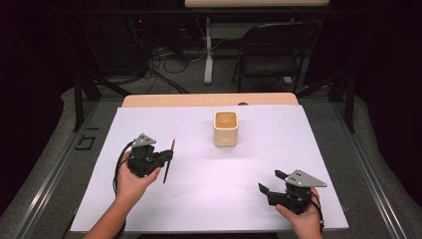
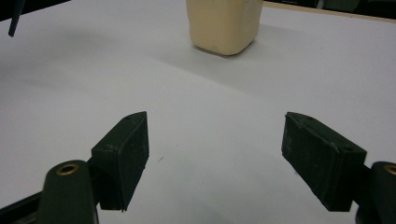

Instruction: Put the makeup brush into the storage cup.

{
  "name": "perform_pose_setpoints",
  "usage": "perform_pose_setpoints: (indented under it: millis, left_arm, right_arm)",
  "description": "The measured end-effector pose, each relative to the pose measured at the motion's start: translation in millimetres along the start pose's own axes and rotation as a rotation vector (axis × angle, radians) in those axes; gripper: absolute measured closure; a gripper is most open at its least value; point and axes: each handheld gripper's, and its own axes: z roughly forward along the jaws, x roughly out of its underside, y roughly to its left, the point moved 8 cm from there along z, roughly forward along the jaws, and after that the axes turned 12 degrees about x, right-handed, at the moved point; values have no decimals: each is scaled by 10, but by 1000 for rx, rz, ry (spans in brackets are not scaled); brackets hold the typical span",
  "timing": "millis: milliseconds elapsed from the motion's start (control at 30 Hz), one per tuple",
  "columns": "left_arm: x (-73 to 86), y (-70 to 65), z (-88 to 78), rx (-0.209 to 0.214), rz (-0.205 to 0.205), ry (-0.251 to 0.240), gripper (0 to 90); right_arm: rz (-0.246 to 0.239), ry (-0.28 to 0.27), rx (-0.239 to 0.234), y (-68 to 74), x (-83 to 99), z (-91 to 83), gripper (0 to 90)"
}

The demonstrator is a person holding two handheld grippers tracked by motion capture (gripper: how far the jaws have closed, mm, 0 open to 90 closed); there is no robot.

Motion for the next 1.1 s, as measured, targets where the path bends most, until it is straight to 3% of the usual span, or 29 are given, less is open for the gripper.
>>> perform_pose_setpoints:
  millis: [200,233,333,533,600,800,1100]
  left_arm:
    - [39,-18,30,15,32,-31,835]
    - [42,-19,29,17,39,-37,835]
    - [43,-41,15,45,32,-60,835]
    - [24,-103,-40,83,32,-124,836]
    - [18,-118,-51,93,41,-142,836]
    - [61,-121,-49,92,57,-159,836]
    - [105,-133,-20,109,49,-172,836]
  right_arm:
    - [0,-2,3,2,1,16,230]
    - [-8,19,0,-3,12,-1,230]
    - [2,-9,6,1,-2,23,230]
    - [-9,18,4,-6,12,1,231]
    - [2,-10,7,0,-6,19,232]
    - [-6,-5,4,5,-6,10,237]
    - [-8,-2,9,6,-6,11,237]
